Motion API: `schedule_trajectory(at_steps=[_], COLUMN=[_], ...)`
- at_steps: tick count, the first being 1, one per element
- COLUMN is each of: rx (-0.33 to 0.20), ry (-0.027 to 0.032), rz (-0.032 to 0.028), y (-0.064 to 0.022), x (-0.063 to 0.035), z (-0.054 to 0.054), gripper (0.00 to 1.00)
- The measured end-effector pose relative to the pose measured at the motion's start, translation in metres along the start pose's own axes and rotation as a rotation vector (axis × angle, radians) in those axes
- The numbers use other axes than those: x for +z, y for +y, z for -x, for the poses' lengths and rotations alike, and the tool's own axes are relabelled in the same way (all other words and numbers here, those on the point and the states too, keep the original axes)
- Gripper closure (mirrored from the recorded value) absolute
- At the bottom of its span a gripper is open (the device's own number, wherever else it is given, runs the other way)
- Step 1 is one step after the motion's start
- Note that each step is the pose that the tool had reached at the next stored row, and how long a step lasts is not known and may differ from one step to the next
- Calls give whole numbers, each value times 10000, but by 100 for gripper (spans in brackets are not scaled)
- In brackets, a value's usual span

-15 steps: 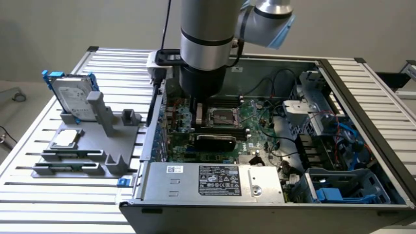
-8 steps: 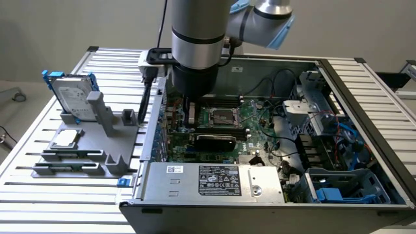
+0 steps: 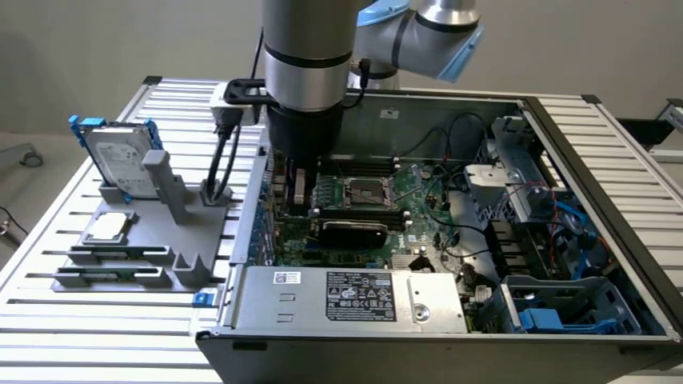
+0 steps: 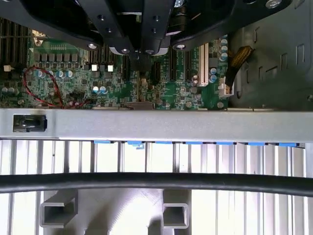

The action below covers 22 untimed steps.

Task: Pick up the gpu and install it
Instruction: 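Press down on the gpu until it lock into place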

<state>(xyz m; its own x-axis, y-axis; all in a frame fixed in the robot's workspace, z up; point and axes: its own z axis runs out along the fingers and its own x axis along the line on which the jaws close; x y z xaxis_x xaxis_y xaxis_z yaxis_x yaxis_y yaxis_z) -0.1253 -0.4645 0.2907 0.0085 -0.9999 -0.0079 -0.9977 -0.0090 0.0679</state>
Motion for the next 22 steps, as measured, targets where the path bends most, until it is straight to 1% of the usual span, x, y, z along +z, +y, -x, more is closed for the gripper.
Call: schedule_trajectory(at_steps=[2, 3, 4, 5, 7, 9, 11, 14, 16, 20, 21, 22], rx=[8, 10, 11, 12, 13, 13, 60, 234, 333, 605, 654, 675], ry=[123, 155, 175, 181, 183, 178, 159, 123, 87, 59, 54, 54], rz=[25, 48, 72, 102, 160, 196, 243, 333, 433, 548, 587, 653], y=[12, 14, 15, 17, 19, 19, 22, 27, 32, 41, 42, 42], x=[1, -1, -4, -10, -28, -31, -32, -31, -31, -30, -31, -33], z=[0, 0, 0, 0, 0, 1, 1, 1, 1, 1, 0, -4], gripper=[89, 89, 89, 89, 89, 89, 89, 89, 89, 89, 89, 89])
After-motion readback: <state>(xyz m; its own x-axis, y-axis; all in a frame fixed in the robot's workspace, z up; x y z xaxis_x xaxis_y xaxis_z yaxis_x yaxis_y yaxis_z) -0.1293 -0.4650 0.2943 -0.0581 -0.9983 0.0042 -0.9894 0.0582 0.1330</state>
